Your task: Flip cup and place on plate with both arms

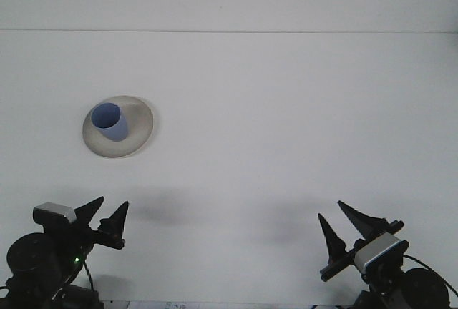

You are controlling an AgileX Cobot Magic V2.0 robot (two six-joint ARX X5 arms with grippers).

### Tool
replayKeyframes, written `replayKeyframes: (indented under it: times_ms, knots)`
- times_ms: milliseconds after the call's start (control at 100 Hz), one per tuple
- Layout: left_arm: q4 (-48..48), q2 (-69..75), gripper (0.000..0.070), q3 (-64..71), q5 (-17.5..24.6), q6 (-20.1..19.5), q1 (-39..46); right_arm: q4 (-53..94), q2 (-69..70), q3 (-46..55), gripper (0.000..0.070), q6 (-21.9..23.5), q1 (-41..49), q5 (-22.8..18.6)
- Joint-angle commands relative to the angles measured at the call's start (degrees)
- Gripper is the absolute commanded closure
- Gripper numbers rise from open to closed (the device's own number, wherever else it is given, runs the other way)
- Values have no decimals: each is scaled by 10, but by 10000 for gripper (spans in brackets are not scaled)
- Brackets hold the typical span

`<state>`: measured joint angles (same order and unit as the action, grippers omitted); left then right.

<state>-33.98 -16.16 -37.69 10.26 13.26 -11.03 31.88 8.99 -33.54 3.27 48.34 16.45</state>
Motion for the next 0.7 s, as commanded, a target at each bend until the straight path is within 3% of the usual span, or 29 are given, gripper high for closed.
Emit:
replayKeyframes:
  times_ms: [0,30,690]
  knots:
    - [11,7,700,-9,-1,9,-1,-6,1,-1,690,2,5,-1]
    - [12,9,678,-9,-1,9,-1,-8,1,-1,695,2,5,-1]
    - [11,10,684,-9,-1,10,-1,-26,1,-1,694,1,5,1]
